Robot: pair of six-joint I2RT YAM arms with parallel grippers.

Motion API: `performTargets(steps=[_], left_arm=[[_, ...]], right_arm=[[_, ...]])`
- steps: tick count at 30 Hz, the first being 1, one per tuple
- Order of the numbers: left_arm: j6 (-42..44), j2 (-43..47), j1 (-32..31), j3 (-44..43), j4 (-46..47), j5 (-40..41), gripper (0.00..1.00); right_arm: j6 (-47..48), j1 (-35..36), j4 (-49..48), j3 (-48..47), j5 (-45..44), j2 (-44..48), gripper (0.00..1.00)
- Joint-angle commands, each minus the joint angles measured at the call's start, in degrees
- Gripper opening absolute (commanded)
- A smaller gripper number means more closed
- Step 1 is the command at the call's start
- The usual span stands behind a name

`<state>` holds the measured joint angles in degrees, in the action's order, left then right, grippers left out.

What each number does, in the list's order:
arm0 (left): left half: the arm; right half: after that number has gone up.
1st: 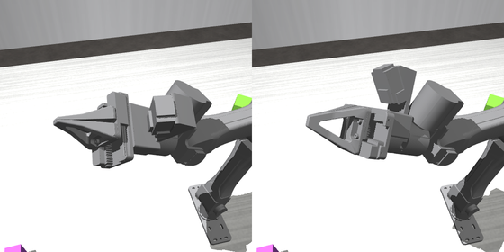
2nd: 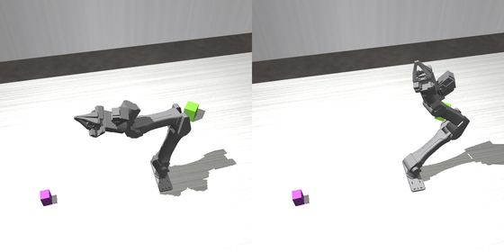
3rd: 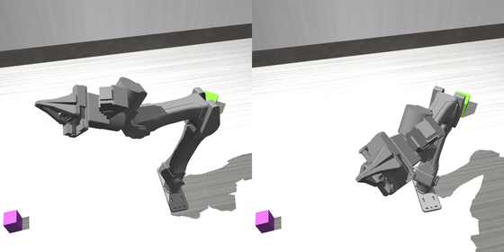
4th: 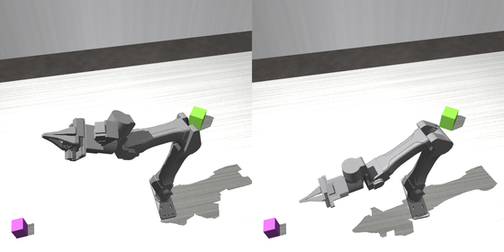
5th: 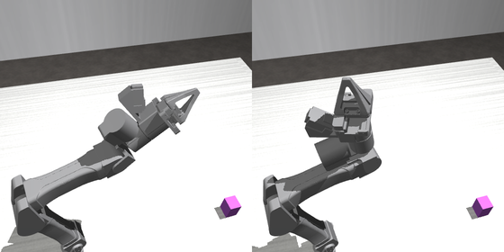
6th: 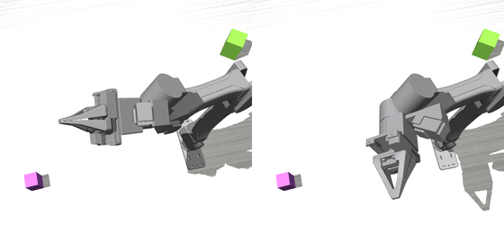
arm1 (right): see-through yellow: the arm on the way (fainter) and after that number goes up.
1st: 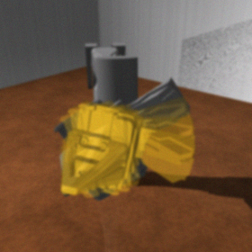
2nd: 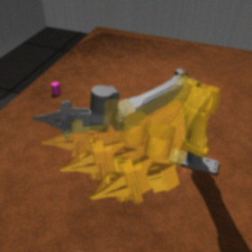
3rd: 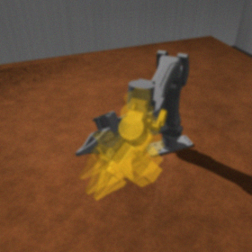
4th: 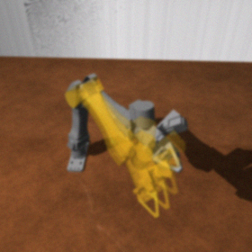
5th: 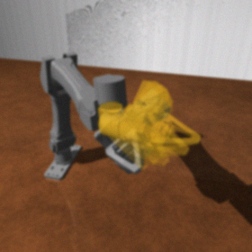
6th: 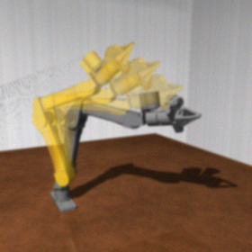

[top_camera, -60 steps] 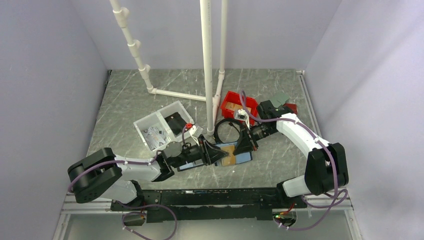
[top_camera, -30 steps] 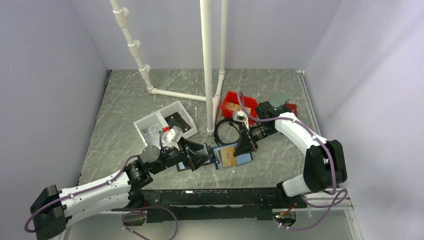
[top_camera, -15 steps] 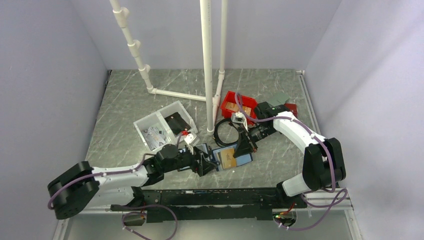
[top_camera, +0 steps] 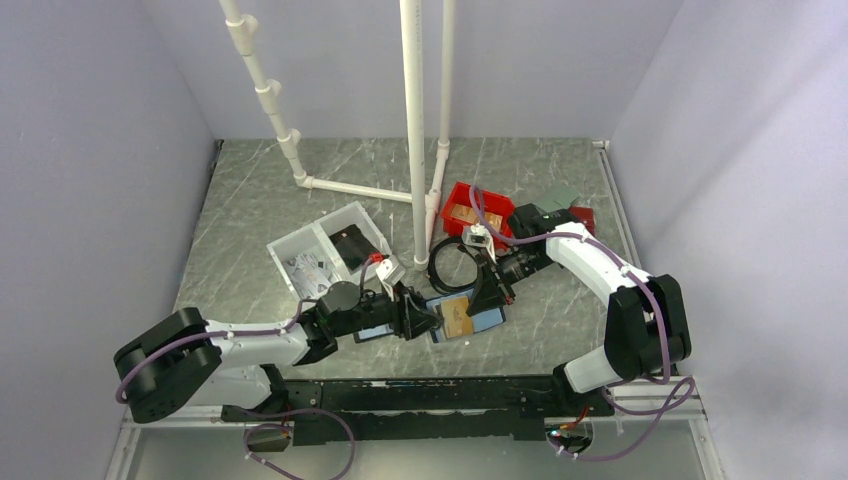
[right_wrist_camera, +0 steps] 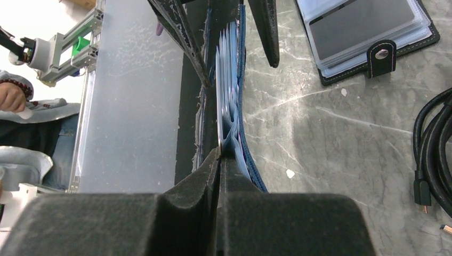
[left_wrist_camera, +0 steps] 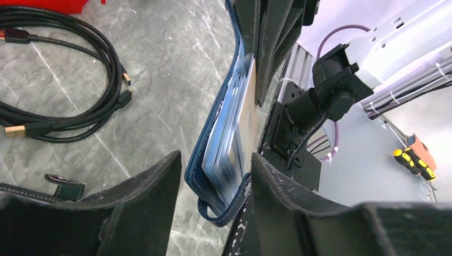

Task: Take the credit cards out of the card holder
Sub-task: Remove the credit card from the card holder.

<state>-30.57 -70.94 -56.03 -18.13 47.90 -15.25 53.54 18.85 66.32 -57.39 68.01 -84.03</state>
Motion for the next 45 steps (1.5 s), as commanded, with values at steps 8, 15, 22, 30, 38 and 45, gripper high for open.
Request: performTargets(steps=[8,15,22,30,38,45], left_arm=[[-1.5,1.3,1.4,-0.7,6.7,-6.1,0.15],[-3.7,2.0,3.7,2.3,11.1,-9.9,0.00],[-5.5,7.4,7.0,4.4,8.8,-11.9,0.00],[-8.1,8.5,10.2,5.7,10.1,-15.8,0.00],[-8.6,8.0,11.2,5.2,10.0,-18.9,0.00],[-9.4,9.0,12.0,5.6,6.9,-17.7,0.00]], right_arm=[[2.3,0.1,1.3,-2.5,2.7,-0.1,0.00],[2.4,0.1,1.5,-2.7,2.4,-0.2,0.00],[3.4,0.1,2.3,-2.9,2.5,-0.5,0.00],[3.6,0.1,2.6,-3.1,2.3,-0.8,0.00],[3.6,0.0,2.6,-3.1,2.2,-0.7,0.00],[0.1,-1.4,-0.4,-2.3,1.2,0.6,0.00]])
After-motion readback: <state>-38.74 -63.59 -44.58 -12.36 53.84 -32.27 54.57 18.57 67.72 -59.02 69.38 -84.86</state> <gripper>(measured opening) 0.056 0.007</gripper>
